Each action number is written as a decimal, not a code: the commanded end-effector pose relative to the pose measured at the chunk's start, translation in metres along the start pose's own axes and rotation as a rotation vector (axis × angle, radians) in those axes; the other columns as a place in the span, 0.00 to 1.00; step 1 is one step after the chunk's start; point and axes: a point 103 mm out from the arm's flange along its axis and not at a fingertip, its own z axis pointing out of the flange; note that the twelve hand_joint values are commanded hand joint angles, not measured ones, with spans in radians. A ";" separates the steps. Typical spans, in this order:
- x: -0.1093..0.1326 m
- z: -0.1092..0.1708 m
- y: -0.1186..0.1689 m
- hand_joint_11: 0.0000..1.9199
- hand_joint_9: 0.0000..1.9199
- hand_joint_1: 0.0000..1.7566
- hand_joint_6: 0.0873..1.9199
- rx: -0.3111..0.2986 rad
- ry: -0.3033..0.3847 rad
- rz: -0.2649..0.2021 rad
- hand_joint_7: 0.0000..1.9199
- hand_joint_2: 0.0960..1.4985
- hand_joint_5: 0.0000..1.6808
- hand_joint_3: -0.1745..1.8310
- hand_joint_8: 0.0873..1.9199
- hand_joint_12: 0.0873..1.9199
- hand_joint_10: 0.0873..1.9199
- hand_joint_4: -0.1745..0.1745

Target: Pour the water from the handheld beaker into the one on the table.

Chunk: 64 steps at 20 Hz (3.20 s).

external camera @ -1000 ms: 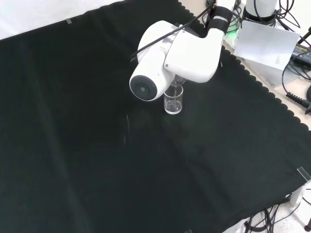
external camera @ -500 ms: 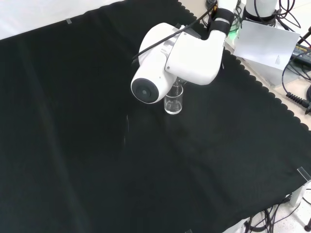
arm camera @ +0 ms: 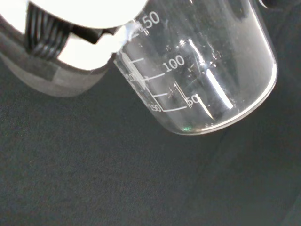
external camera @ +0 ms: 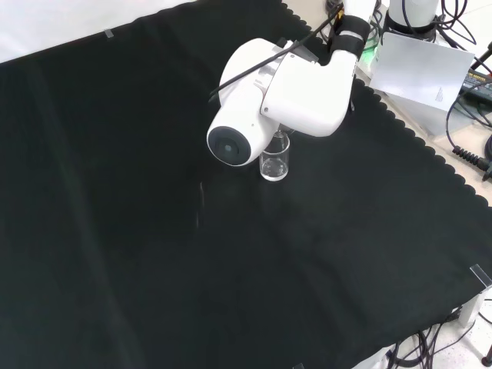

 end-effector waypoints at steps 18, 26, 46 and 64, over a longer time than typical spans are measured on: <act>0.003 -0.002 -0.003 0.84 0.94 0.64 0.42 0.015 -0.004 -0.006 0.86 0.40 0.71 0.45 0.10 0.26 0.00 0.80; 0.004 0.000 -0.008 0.84 0.94 0.64 0.42 -0.010 0.005 -0.008 0.86 0.40 0.71 0.45 0.10 0.26 0.00 0.80; -0.004 0.008 -0.012 0.84 0.94 0.64 0.43 -0.111 0.056 -0.044 0.86 0.40 0.70 0.45 0.11 0.26 0.00 0.80; -0.026 0.024 -0.012 0.83 0.94 0.63 0.43 -0.374 0.108 -0.122 0.84 0.42 0.69 0.44 0.13 0.26 0.00 0.89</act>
